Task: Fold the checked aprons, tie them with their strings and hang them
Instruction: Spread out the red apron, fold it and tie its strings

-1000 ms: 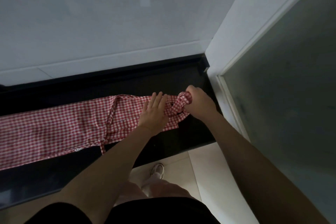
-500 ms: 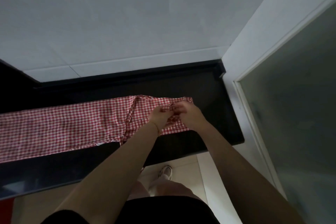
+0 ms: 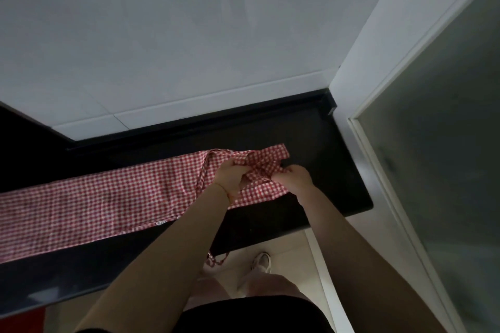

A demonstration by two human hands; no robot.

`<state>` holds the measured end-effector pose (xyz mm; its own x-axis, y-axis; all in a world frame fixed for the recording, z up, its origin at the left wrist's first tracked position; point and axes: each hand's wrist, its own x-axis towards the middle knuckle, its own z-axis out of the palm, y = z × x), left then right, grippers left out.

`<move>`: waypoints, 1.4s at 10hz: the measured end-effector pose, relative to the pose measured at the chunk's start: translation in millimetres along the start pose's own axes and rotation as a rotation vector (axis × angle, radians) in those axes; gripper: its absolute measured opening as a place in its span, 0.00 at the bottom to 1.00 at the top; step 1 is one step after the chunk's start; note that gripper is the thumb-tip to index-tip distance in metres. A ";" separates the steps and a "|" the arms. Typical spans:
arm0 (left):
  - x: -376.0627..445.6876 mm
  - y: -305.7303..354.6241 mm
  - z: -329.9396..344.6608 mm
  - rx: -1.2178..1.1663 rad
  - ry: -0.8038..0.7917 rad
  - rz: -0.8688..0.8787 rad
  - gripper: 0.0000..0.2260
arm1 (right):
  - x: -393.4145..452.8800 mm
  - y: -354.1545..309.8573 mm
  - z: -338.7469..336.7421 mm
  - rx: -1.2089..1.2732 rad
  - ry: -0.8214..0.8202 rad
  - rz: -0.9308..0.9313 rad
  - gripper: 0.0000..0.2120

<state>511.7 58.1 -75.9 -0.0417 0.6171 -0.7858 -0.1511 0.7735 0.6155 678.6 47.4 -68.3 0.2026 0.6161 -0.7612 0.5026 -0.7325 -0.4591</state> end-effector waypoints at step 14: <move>12.7 -66.4 -207.3 1.564 0.318 0.689 0.30 | 13.5 1.0 163.0 -0.849 0.360 -0.823 0.30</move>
<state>316.5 -15.3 -139.4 0.1118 0.9648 -0.2379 0.9873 -0.0807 0.1367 544.8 7.7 -153.8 -0.2797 0.9473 -0.1560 0.9487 0.2477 -0.1966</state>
